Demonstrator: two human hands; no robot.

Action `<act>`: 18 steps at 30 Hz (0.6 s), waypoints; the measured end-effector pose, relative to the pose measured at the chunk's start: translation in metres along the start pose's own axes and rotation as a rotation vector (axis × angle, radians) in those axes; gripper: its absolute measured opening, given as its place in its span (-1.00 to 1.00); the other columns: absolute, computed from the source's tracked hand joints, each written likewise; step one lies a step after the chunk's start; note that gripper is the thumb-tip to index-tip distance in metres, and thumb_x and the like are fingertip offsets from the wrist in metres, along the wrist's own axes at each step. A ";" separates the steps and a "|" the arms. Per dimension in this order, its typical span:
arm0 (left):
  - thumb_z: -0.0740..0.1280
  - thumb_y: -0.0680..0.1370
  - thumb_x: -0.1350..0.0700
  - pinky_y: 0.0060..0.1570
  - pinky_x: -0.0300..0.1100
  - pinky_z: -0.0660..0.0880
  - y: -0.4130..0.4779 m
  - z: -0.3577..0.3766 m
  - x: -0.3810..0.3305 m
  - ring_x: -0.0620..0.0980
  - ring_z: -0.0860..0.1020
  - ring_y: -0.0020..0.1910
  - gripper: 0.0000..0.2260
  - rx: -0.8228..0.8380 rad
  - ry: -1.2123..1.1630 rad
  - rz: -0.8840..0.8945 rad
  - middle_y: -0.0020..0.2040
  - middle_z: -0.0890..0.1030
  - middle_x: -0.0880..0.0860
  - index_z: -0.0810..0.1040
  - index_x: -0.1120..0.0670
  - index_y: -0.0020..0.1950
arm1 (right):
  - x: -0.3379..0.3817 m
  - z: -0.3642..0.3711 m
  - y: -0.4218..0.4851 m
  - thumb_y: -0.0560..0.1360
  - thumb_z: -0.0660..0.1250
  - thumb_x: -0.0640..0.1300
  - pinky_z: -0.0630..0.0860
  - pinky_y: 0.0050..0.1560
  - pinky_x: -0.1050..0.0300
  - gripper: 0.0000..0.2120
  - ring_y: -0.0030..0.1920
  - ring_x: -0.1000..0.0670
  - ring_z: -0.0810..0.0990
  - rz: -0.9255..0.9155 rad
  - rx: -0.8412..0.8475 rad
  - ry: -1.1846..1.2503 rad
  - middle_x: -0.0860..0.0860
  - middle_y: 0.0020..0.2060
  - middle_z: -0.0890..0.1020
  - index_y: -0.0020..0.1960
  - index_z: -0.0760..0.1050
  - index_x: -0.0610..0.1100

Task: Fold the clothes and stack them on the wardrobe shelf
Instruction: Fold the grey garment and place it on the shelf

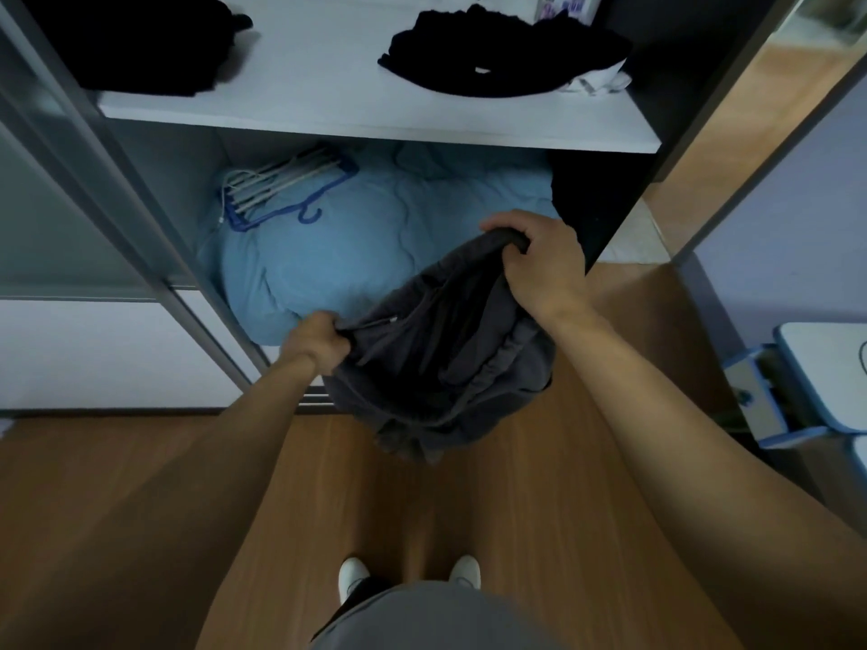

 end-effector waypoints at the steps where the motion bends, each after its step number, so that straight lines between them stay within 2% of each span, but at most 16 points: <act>1: 0.24 0.42 0.27 -0.10 -0.13 0.58 0.000 -0.014 0.004 0.15 0.67 -0.14 -0.86 -0.061 -0.031 -0.025 -0.24 0.65 0.14 0.54 0.08 -0.25 | -0.011 0.000 0.000 0.48 0.22 -0.37 0.49 0.25 0.07 -0.61 0.18 0.01 0.58 0.013 -0.003 -0.136 0.04 0.14 0.65 0.13 0.64 -0.02; 3: 0.22 0.42 0.31 -0.06 -0.10 0.59 0.003 -0.043 0.008 0.17 0.66 -0.14 -0.82 -0.170 -0.079 -0.043 -0.26 0.63 0.14 0.53 0.08 -0.28 | -0.038 0.003 -0.001 0.47 0.23 -0.35 0.51 0.14 0.00 -0.64 0.14 -0.09 0.58 0.071 0.027 -0.316 -0.03 0.12 0.63 0.11 0.63 -0.03; 5: 0.21 0.47 0.36 -0.07 0.03 0.64 0.005 -0.065 0.011 0.24 0.65 -0.09 -0.77 -0.224 -0.191 -0.066 -0.10 0.64 0.22 0.56 0.09 -0.23 | -0.070 0.007 -0.005 0.45 0.22 -0.37 0.49 -0.01 0.04 -0.64 0.08 -0.13 0.58 0.168 0.080 -0.389 -0.07 0.06 0.64 0.06 0.63 -0.04; 6: 0.19 0.50 0.39 -0.21 0.11 0.67 0.006 -0.071 0.014 0.28 0.64 -0.11 -0.75 -0.226 -0.307 -0.099 -0.02 0.62 0.25 0.56 0.09 -0.20 | -0.085 0.009 -0.008 0.44 0.21 -0.38 0.48 -0.06 0.07 -0.63 0.06 -0.14 0.59 0.213 0.101 -0.410 -0.08 0.03 0.65 0.05 0.63 -0.03; 8: 0.17 0.54 0.42 -0.54 0.02 0.60 0.004 -0.081 0.024 0.31 0.61 -0.22 -0.75 -0.249 -0.507 -0.194 0.04 0.58 0.26 0.56 0.15 -0.13 | -0.108 0.011 -0.015 0.43 0.23 -0.37 0.48 -0.12 0.08 -0.65 0.03 -0.16 0.60 0.281 0.130 -0.465 -0.08 0.00 0.66 0.03 0.63 -0.02; 11: 0.15 0.58 0.43 -0.70 -0.17 0.48 -0.002 -0.092 0.032 0.29 0.54 -0.26 -0.71 -0.281 -0.620 -0.248 0.05 0.53 0.23 0.52 0.13 -0.18 | -0.138 0.008 -0.025 0.44 0.29 -0.32 0.53 -0.06 0.05 -0.71 0.02 -0.19 0.61 0.433 0.104 -0.506 -0.12 0.02 0.65 0.02 0.65 -0.04; 13: 0.17 0.60 0.42 -0.71 -0.20 0.46 -0.006 -0.097 0.039 0.30 0.55 -0.16 -0.68 -0.314 -0.684 -0.264 0.07 0.53 0.22 0.50 0.09 -0.23 | -0.158 0.007 -0.033 0.49 0.30 -0.27 0.54 -0.06 0.05 -0.77 0.05 -0.23 0.62 0.621 0.070 -0.363 -0.15 0.07 0.64 0.06 0.65 -0.07; 15: 0.21 0.60 0.39 -0.67 -0.22 0.49 -0.009 -0.097 0.048 0.29 0.56 -0.08 -0.77 -0.321 -0.755 -0.283 0.08 0.53 0.21 0.55 0.13 -0.14 | -0.170 0.019 -0.043 0.54 0.22 -0.32 0.64 -0.27 0.09 -0.77 0.02 -0.25 0.62 0.820 0.035 0.039 -0.18 0.08 0.61 0.04 0.61 -0.10; 16: 0.21 0.61 0.37 -0.64 -0.20 0.52 -0.011 -0.095 0.051 0.27 0.58 -0.08 -0.81 -0.316 -0.811 -0.297 0.08 0.54 0.20 0.57 0.16 -0.03 | -0.168 0.026 -0.046 0.55 0.16 -0.37 0.64 -0.39 0.13 -0.72 0.01 -0.24 0.62 0.876 -0.015 0.267 -0.18 0.06 0.60 0.00 0.60 -0.12; 17: 0.20 0.61 0.36 -0.61 -0.19 0.55 -0.013 -0.092 0.053 0.24 0.60 -0.12 -0.81 -0.309 -0.874 -0.308 0.04 0.57 0.19 0.57 0.18 0.03 | -0.163 0.030 -0.048 0.54 0.12 -0.42 0.62 -0.43 0.17 -0.66 0.00 -0.22 0.63 0.880 -0.081 0.417 -0.18 0.02 0.63 -0.06 0.62 -0.14; 18: 0.17 0.61 0.35 -0.59 -0.18 0.55 -0.014 -0.090 0.054 0.19 0.61 -0.19 -0.80 -0.301 -0.936 -0.311 -0.02 0.59 0.18 0.58 0.17 0.01 | -0.156 0.031 -0.050 0.52 0.09 -0.45 0.63 -0.39 0.20 -0.60 -0.02 -0.19 0.64 0.854 -0.136 0.516 -0.18 -0.04 0.66 -0.13 0.65 -0.13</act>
Point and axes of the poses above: each hand's wrist, its own y-axis towards the middle knuckle, its own z-axis out of the palm, x = y × z, the point moved 9 cm from there along y, towards the middle knuckle
